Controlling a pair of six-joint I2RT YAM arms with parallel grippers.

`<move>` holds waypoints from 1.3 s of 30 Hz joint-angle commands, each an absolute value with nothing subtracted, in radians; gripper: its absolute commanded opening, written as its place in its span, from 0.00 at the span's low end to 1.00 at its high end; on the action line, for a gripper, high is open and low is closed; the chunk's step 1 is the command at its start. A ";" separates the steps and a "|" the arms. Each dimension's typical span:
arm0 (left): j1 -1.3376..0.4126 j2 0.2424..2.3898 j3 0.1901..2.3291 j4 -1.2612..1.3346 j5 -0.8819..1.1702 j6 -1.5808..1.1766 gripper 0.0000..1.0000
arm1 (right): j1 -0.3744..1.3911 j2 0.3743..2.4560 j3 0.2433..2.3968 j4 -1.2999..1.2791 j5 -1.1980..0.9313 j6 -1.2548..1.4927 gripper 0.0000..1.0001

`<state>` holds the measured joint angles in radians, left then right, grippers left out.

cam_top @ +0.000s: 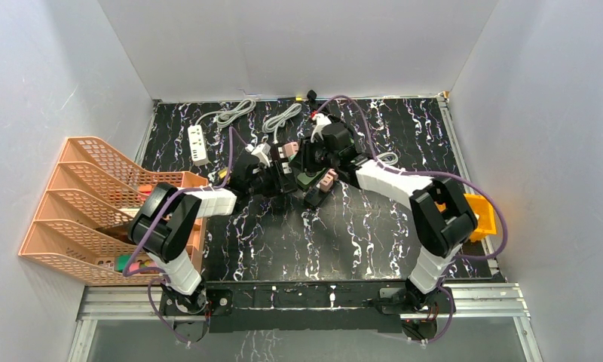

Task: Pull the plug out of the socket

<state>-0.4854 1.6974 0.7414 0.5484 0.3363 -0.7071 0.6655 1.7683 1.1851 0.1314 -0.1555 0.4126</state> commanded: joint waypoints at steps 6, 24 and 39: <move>-0.489 1.643 0.786 0.504 0.263 -0.617 0.00 | 0.615 1.588 1.133 0.291 -0.361 0.514 0.00; -0.488 1.688 0.922 0.357 0.193 -0.466 0.00 | 0.541 1.272 0.861 0.328 -0.348 0.449 0.00; -0.487 1.617 0.888 0.328 0.109 -0.410 0.00 | 0.703 1.672 0.710 0.565 -0.573 0.684 0.00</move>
